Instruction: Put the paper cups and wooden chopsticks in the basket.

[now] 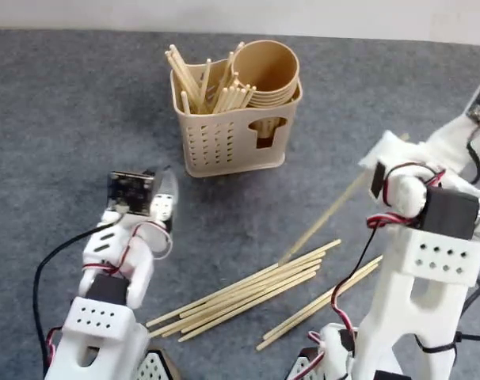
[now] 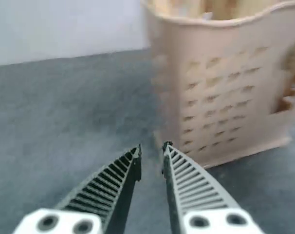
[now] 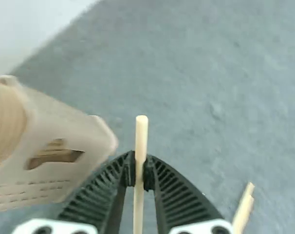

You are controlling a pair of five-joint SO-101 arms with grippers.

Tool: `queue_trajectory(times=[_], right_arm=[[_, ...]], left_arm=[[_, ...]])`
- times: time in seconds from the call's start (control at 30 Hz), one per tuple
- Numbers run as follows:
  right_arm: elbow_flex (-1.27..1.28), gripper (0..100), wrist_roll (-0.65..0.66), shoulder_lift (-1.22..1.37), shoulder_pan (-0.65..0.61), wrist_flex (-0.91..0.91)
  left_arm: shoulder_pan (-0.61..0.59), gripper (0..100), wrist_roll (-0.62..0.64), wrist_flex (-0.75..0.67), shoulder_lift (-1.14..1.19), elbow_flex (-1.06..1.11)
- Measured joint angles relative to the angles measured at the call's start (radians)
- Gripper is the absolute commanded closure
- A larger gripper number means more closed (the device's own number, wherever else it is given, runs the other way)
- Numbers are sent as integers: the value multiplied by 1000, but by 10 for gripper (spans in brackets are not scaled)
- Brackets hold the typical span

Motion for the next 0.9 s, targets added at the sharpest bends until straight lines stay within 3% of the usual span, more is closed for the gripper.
queue_trajectory(times=[0.2, 0.47, 0.9], right_arm=[[-109, 993, 0, -2, -112, -83], [-186, 993, 89, -2, -298, -276], [-187, 993, 241, 5, -477, -864]], left_arm=[[-112, 906, 0, 0, 0, 78], [-130, 906, 0, 0, 0, 98], [-130, 906, 0, 0, 0, 98]])
